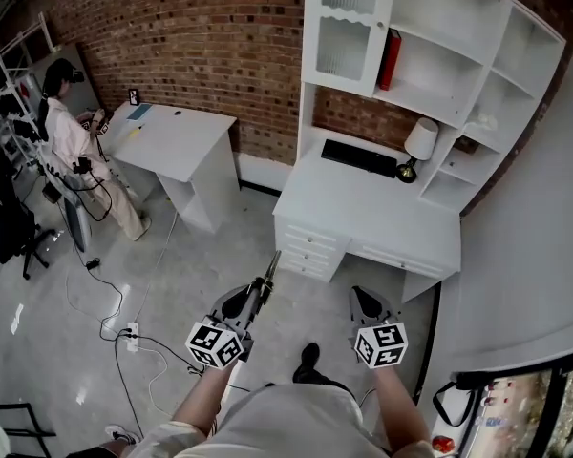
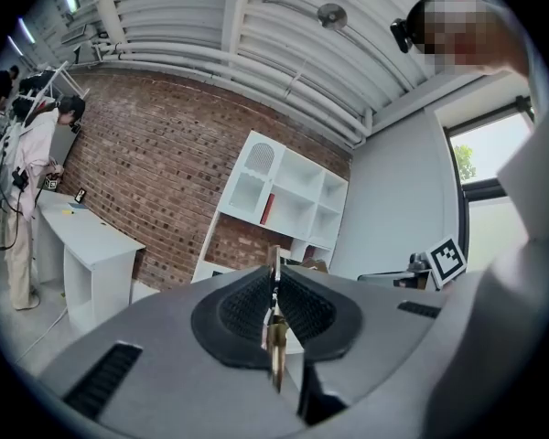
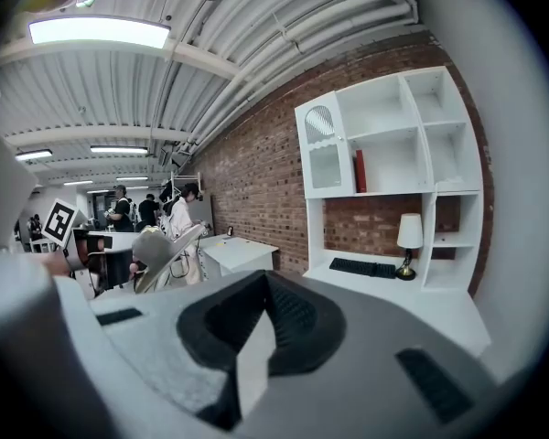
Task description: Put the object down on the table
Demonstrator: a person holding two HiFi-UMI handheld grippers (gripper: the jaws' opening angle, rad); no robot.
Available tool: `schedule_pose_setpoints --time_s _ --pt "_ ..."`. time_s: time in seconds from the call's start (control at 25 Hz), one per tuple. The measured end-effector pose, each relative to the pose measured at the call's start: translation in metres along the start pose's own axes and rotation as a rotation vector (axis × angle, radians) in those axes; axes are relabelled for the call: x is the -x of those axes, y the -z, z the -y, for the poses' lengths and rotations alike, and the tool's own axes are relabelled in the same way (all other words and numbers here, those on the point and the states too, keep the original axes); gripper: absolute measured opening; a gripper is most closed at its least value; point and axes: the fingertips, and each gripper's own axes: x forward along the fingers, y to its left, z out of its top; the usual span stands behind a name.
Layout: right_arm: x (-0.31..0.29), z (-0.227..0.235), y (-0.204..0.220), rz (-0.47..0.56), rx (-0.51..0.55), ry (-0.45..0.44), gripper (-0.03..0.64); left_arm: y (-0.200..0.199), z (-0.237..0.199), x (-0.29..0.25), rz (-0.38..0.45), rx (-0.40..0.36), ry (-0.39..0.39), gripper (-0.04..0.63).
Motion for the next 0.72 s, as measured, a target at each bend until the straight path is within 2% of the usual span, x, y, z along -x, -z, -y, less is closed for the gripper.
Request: schedule_pose_setpoints --time_s 0.28,0.72 --pt "-0.049 0.047 -0.014 -0.013 0.008 -0.043 0.002 -0.004 -0.006 -0.064 -0.003 -0.002 -0.024 0.017" --pt "-0.099 0.140 -0.035 0.017 -0.018 -0.051 0.002 -0.010 -0.011 -0.155 0.007 0.013 -0.080 0.017"
